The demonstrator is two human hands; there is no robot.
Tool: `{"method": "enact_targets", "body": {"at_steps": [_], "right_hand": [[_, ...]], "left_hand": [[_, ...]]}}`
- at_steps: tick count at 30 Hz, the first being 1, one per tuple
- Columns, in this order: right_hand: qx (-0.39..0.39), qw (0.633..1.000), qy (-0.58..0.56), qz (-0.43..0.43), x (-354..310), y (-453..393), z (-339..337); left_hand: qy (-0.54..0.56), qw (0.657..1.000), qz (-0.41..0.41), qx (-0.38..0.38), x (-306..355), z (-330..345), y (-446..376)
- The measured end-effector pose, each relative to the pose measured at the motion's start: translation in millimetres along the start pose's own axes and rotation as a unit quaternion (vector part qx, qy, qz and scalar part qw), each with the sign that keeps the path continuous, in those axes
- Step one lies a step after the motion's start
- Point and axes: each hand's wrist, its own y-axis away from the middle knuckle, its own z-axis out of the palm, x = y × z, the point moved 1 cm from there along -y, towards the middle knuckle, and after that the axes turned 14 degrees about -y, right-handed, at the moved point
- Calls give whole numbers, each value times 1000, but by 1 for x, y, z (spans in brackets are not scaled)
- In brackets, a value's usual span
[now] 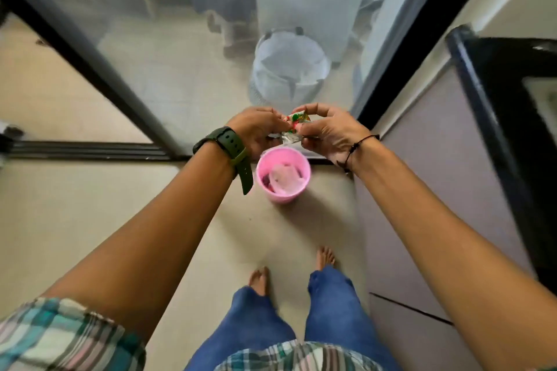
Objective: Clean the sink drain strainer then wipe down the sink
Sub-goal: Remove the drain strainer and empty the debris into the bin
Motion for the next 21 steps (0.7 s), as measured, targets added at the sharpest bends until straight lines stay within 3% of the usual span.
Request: {"method": "enact_targets", "body": {"at_steps": [10,16,21], "right_hand": [[9,998,14,53,45,-45,25],[29,979,201,-17,49,-111,-10],[83,956,282,-20,89,-204,-69]], "left_hand": [[134,983,-56,113,-53,-32,-26],[137,975,-85,153,-60,-7,-93],[123,976,-141,107,-98,21,-174]]}}
